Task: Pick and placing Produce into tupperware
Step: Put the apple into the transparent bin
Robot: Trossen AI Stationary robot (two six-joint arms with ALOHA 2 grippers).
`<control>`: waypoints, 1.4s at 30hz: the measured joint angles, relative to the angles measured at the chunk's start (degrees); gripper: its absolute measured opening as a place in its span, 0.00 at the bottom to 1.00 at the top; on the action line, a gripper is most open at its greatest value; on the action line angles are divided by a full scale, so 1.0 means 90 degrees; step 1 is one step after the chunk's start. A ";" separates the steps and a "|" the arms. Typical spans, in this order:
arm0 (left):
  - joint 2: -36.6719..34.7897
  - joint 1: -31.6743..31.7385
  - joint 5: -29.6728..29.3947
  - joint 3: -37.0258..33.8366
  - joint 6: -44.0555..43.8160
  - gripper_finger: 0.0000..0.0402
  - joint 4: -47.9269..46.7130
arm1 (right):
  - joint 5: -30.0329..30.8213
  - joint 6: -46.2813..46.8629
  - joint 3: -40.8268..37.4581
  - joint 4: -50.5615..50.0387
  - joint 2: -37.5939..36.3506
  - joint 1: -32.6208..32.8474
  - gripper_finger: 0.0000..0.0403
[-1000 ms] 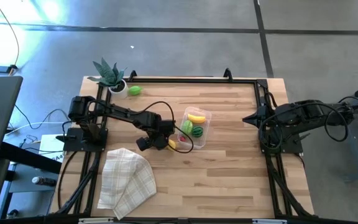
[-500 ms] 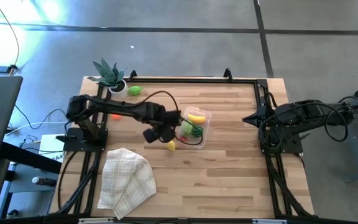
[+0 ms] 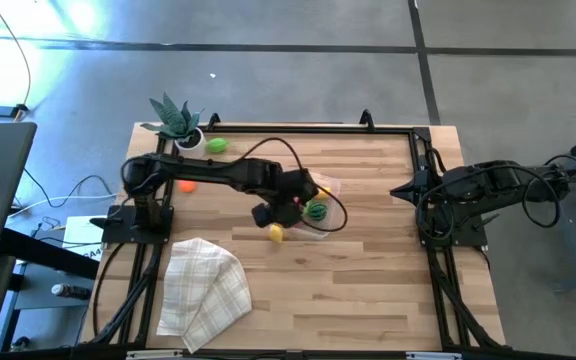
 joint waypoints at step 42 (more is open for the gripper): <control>0.2000 0.0140 0.0731 0.1183 0.0687 0.68 -0.0069 | 0.0001 0.0000 0.0000 0.0000 -0.0001 -0.0001 0.03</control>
